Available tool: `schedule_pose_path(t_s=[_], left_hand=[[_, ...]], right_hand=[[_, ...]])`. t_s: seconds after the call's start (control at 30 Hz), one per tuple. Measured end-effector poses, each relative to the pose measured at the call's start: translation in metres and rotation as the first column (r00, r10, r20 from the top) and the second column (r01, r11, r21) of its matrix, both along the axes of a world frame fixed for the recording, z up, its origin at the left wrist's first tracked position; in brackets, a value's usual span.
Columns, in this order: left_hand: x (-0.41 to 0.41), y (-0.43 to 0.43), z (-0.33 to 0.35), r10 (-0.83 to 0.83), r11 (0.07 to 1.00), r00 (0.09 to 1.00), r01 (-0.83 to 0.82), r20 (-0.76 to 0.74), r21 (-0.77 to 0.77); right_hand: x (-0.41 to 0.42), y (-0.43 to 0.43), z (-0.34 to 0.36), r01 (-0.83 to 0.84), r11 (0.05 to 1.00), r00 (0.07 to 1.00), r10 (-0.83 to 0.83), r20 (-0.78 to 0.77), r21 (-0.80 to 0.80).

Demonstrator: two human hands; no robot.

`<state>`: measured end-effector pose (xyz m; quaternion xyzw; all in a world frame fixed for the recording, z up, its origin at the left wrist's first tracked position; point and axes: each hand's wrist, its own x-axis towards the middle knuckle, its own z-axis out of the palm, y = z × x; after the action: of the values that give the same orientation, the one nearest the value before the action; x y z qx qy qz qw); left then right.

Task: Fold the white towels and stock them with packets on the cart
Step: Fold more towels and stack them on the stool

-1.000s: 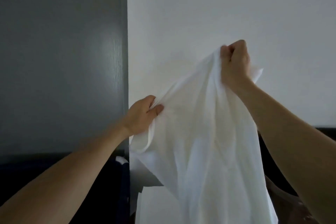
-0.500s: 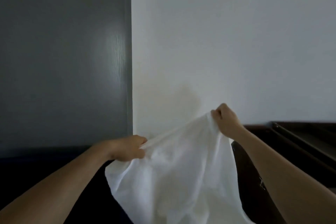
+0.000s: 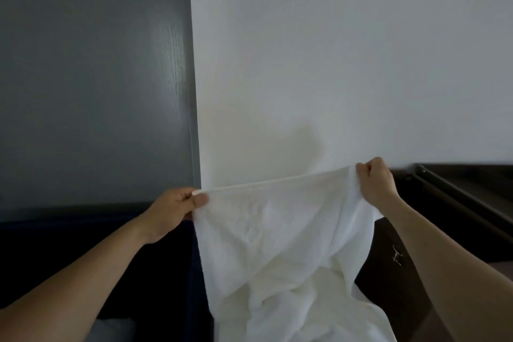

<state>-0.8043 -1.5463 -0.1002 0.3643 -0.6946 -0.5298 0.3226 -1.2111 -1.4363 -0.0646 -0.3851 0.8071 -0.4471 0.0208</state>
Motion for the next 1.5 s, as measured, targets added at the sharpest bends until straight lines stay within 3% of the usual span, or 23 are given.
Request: schedule_pose_path(t_s=[0.1, 0.17, 0.3, 0.4, 0.53, 0.6, 0.77, 0.87, 0.93, 1.0, 1.07, 1.13, 1.2, 1.3, 1.33, 1.4, 1.5], left_hand=[[-0.006, 0.001, 0.000, 0.171, 0.980, 0.956, -0.139, -0.239, 0.145], [-0.015, 0.006, 0.004, 0.290, 0.942, 0.901, -0.209, -0.322, 0.263], [-0.049, 0.022, 0.011, 0.454, 0.854, 0.860, -0.346, -0.232, 0.387], [-0.086, 0.044, 0.010, 0.422, 0.891, 0.897, -0.383, -0.130, 0.244], [-0.130, 0.080, 0.003, 0.358, 0.929, 0.933, -0.351, 0.041, -0.113], [-0.140, 0.089, -0.005, 0.313, 0.934, 0.949, -0.298, 0.050, -0.198], [-0.140, 0.100, -0.019, 0.164, 0.983, 0.985, -0.168, -0.050, -0.075], [-0.134, 0.103, -0.020, 0.080, 0.997, 0.990, -0.082, -0.114, -0.013], [-0.128, 0.102, -0.022, 0.009, 0.999, 0.993, -0.013, -0.114, -0.030], [-0.120, 0.099, -0.025, -0.021, 1.000, 0.988, 0.019, -0.150, -0.015], [-0.111, 0.096, -0.024, -0.026, 1.000, 0.986, 0.027, -0.164, 0.008], [-0.106, 0.096, -0.023, -0.080, 0.997, 0.987, 0.078, -0.137, -0.016], [-0.102, 0.099, -0.019, -0.118, 0.991, 0.989, 0.111, -0.092, -0.070], [-0.093, 0.100, -0.003, -0.155, 0.986, 0.984, 0.149, -0.087, -0.077], [-0.090, 0.099, 0.006, -0.171, 0.984, 0.979, 0.164, -0.112, -0.070], [-0.086, 0.097, 0.026, -0.195, 0.980, 0.963, 0.185, -0.188, -0.070], [-0.086, 0.092, 0.062, -0.177, 0.984, 0.920, 0.173, -0.349, -0.044]], right_hand=[[0.005, -0.004, 0.001, -0.029, 0.999, 0.999, 0.030, 0.012, -0.040], [0.014, -0.006, 0.004, -0.036, 0.998, 0.999, 0.037, 0.008, -0.054], [0.051, -0.004, 0.005, -0.001, 0.989, 1.000, 0.000, -0.008, -0.150], [0.097, 0.000, -0.012, -0.089, 0.959, 0.993, 0.063, -0.104, -0.268], [0.148, 0.010, -0.048, -0.282, 0.935, 0.947, 0.236, -0.219, -0.214], [0.158, 0.015, -0.059, -0.317, 0.927, 0.934, 0.269, -0.237, -0.198], [0.161, 0.031, -0.078, -0.318, 0.909, 0.921, 0.229, -0.316, -0.269], [0.164, 0.040, -0.090, -0.426, 0.863, 0.862, 0.296, -0.411, -0.270], [0.163, 0.046, -0.088, -0.495, 0.839, 0.855, 0.425, -0.296, -0.227], [0.158, 0.051, -0.080, -0.573, 0.793, 0.813, 0.581, -0.026, -0.207], [0.149, 0.053, -0.073, -0.621, 0.710, 0.668, 0.701, 0.251, -0.333], [0.137, 0.056, -0.066, -0.636, 0.642, 0.504, 0.766, 0.400, -0.428], [0.126, 0.061, -0.056, -0.686, 0.606, 0.497, 0.794, 0.350, -0.403], [0.098, 0.056, -0.033, -0.666, 0.672, 0.673, 0.728, 0.127, -0.323], [0.087, 0.052, -0.025, -0.676, 0.676, 0.683, 0.724, 0.095, -0.293], [0.074, 0.043, -0.009, -0.772, 0.616, 0.608, 0.788, 0.100, -0.157], [0.082, 0.028, 0.005, -0.912, 0.410, 0.400, 0.884, 0.242, 0.007]])
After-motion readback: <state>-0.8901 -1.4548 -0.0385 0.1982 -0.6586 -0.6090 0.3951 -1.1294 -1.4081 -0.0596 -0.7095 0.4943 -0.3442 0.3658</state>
